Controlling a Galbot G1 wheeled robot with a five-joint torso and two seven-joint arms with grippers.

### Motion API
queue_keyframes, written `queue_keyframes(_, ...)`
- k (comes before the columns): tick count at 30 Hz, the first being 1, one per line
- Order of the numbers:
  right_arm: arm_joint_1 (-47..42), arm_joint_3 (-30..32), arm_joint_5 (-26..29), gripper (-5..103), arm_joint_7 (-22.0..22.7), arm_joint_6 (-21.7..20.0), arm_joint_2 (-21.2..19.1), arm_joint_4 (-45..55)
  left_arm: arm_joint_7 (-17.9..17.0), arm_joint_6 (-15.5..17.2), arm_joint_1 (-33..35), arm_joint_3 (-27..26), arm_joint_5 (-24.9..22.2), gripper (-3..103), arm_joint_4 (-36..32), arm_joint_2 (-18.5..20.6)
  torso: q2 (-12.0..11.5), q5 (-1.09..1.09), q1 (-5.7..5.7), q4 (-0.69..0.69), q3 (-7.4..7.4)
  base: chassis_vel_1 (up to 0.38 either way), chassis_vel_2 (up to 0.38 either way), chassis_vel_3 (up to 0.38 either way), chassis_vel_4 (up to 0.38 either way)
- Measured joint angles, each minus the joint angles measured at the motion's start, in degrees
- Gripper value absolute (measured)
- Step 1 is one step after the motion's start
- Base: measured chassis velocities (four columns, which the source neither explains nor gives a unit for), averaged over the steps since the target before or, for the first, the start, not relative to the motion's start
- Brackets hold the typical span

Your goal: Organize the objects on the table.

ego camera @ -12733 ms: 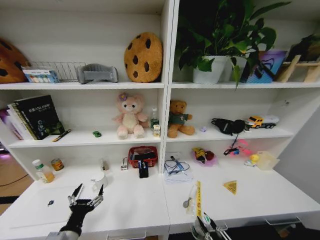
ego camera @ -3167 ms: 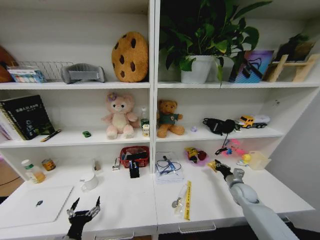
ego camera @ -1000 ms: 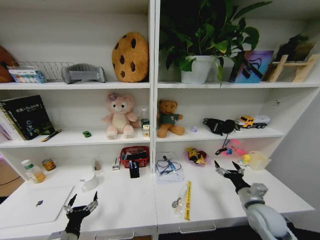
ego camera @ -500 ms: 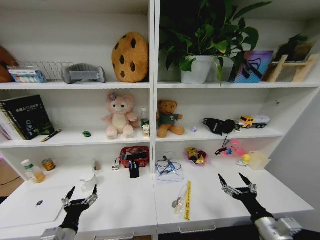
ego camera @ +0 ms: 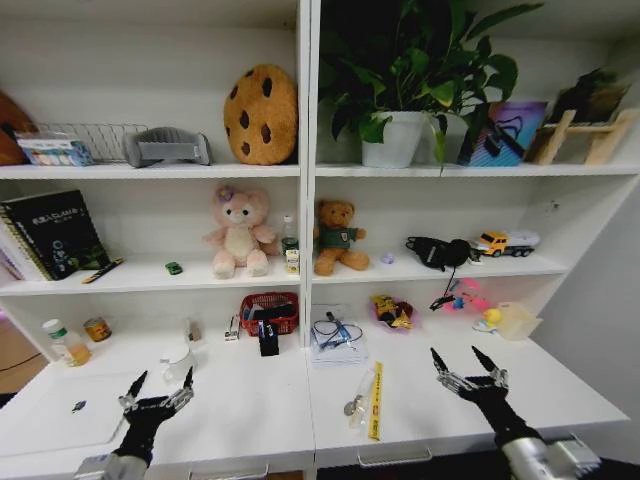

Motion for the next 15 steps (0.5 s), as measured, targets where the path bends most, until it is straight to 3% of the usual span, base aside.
queue_keyframes(15,0.1,-0.1,0.0,100,0.1,-0.1,-0.1,-0.2,0.1,0.0,0.0,0.0,0.1,100,0.1,0.0,0.0,0.0,0.0,-0.01,0.0,0.0,0.0,0.0,0.0)
